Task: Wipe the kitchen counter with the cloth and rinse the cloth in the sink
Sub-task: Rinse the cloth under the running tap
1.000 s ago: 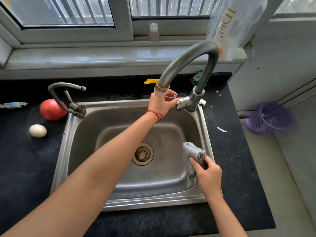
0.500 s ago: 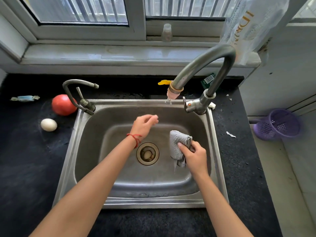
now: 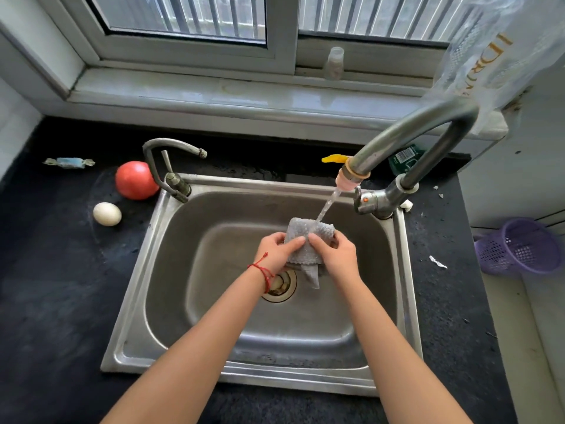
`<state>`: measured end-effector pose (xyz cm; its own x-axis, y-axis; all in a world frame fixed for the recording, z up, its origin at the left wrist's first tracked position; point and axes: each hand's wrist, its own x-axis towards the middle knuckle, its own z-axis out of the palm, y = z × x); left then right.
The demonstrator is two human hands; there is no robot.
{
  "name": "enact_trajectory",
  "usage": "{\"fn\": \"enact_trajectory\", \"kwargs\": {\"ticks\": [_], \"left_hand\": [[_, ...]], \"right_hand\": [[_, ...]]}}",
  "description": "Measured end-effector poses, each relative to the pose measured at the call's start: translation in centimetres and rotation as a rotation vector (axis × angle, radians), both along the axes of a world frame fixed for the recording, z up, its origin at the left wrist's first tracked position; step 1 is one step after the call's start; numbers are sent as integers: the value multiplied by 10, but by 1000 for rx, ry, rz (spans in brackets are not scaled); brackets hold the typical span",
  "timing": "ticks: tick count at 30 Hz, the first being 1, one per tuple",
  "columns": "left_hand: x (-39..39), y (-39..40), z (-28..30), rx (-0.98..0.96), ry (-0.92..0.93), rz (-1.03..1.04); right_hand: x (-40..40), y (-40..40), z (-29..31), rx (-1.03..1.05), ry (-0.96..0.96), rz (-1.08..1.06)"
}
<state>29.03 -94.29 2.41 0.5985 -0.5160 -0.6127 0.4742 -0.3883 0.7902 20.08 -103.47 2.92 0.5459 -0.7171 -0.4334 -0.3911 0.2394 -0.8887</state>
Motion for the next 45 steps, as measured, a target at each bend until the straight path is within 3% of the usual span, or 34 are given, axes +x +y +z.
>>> {"fn": "enact_trajectory", "kwargs": {"ticks": [3,6,13,17,23,25,28,31,34,38,42,45], "left_hand": [[-1,-2,-6,111,-113,72],[-2,-2,-10,159,-116,149],[2,-1,-18,68,-91,156],[5,-3,-12,-93,-116,-35],[14,5,-9,-113,-115,-333],[13,5,-11,-129,-135,-291],[7,1,-12,-170,-73,-122],[2,-2,-15,-141,-66,41],[2,-2,-18,-80,-105,170],[6,1,-23,64,-126,296],[4,1,-27,290,-79,227],[-4,1,-22,261,-152,83]], "right_hand": [[3,3,-5,-240,106,-47],[7,7,-7,-296,87,-34],[15,3,-9,-15,-57,-15],[12,-6,-6,196,-66,118],[0,-24,-2,177,-66,46],[-2,-23,-6,328,-109,-60],[-11,-8,-12,730,-261,-109],[-21,9,-21,811,-304,-102],[-21,18,-24,778,-307,-79],[-13,22,-29,480,-216,-115],[-7,20,-24,165,-105,-13],[-4,20,-22,69,-86,9]]}}
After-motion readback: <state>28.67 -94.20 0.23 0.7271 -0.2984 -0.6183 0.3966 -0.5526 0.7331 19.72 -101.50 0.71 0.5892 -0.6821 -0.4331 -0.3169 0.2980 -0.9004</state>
